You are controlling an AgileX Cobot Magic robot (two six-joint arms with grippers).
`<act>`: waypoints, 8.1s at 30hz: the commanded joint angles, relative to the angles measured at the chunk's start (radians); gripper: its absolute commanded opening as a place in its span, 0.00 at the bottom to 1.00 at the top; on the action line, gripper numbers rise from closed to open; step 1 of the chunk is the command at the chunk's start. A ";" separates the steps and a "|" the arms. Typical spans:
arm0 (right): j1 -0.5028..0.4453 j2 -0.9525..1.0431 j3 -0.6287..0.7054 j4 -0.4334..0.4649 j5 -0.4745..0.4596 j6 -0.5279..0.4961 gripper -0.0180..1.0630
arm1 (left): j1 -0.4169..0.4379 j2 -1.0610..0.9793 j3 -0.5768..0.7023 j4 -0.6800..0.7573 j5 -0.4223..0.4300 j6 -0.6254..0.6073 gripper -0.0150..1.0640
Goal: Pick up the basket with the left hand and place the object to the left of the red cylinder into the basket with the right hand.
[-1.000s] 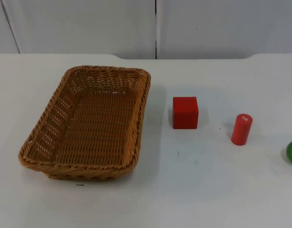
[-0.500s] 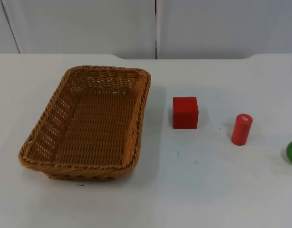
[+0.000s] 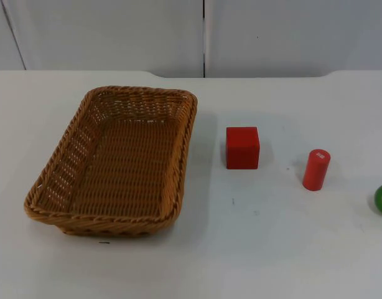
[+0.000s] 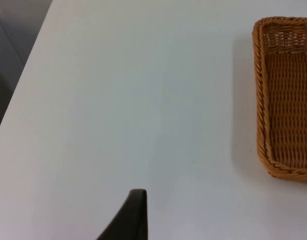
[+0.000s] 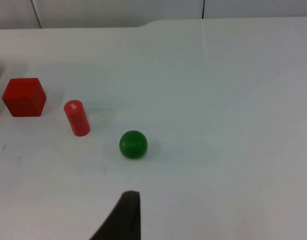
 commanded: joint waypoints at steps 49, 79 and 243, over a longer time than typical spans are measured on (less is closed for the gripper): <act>-0.002 -0.003 0.008 -0.006 -0.001 -0.004 0.99 | -0.001 0.805 -0.217 -0.688 -0.290 0.615 0.99; -0.002 -0.003 0.008 -0.004 -0.001 -0.010 0.99 | -0.001 1.377 -0.525 -0.608 -0.306 0.645 0.99; -0.002 -0.003 0.008 0.005 -0.001 -0.026 0.99 | 0.116 1.180 -0.720 -0.476 0.283 0.211 0.01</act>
